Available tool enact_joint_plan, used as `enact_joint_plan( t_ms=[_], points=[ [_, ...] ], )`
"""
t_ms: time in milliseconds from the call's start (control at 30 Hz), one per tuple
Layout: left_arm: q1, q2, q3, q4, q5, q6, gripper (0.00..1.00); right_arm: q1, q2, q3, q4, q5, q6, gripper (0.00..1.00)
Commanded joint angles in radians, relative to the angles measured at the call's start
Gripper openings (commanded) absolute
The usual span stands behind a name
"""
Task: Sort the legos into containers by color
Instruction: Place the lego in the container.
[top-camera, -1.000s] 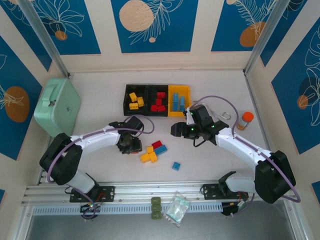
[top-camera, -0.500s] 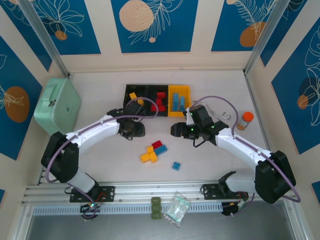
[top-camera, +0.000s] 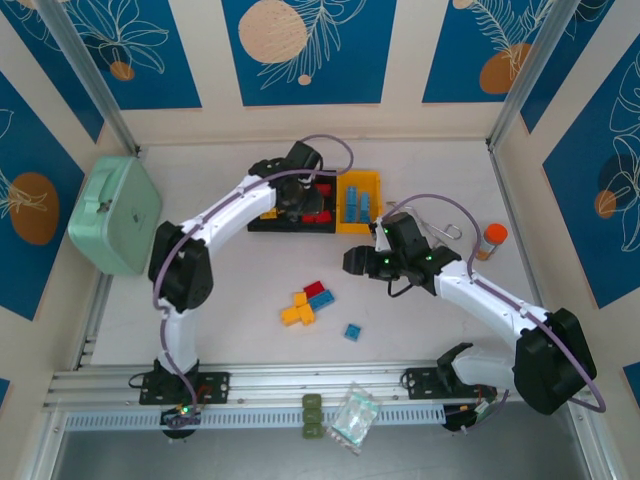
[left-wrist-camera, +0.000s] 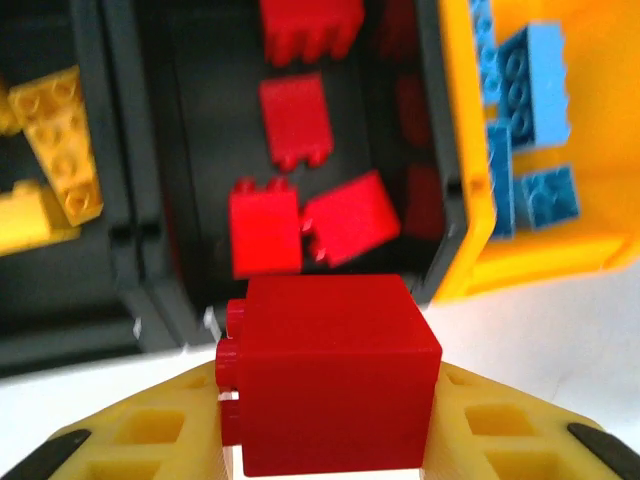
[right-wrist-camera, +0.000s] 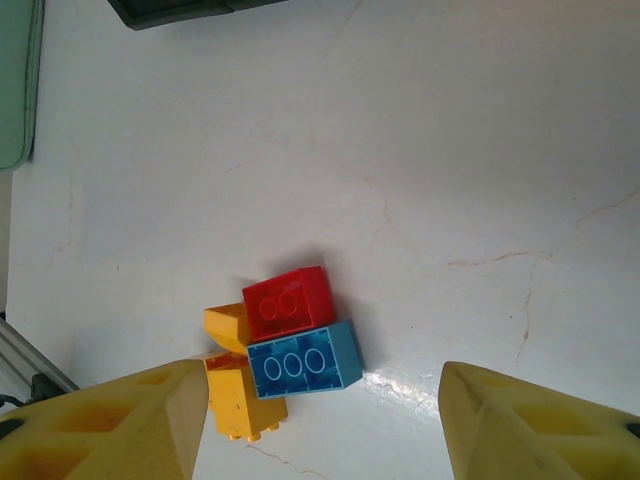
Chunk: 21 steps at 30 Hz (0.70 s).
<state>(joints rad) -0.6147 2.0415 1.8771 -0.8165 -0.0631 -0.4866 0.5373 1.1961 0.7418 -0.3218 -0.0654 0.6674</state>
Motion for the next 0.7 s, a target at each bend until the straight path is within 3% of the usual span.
enact_joint_plan(
  t_ms=[0, 200, 467, 667],
  points=[
    [0.015, 0.103, 0.156, -0.109, -0.040, 0.063, 0.34, 0.007, -0.040, -0.011, 0.004, 0.021, 0.015, 0.63],
    [0.040, 0.312, 0.451, -0.212, -0.124, 0.109, 0.35, 0.002, -0.050, -0.021, -0.003, 0.026, 0.017, 0.63],
    [0.053, 0.437, 0.593, -0.242, -0.166, 0.148, 0.39, 0.000, -0.051, -0.025, -0.008, 0.027, 0.019, 0.63],
    [0.054, 0.421, 0.593, -0.240, -0.151, 0.141, 0.57, 0.000, -0.049, -0.024, -0.008, 0.026, 0.020, 0.63]
  ],
)
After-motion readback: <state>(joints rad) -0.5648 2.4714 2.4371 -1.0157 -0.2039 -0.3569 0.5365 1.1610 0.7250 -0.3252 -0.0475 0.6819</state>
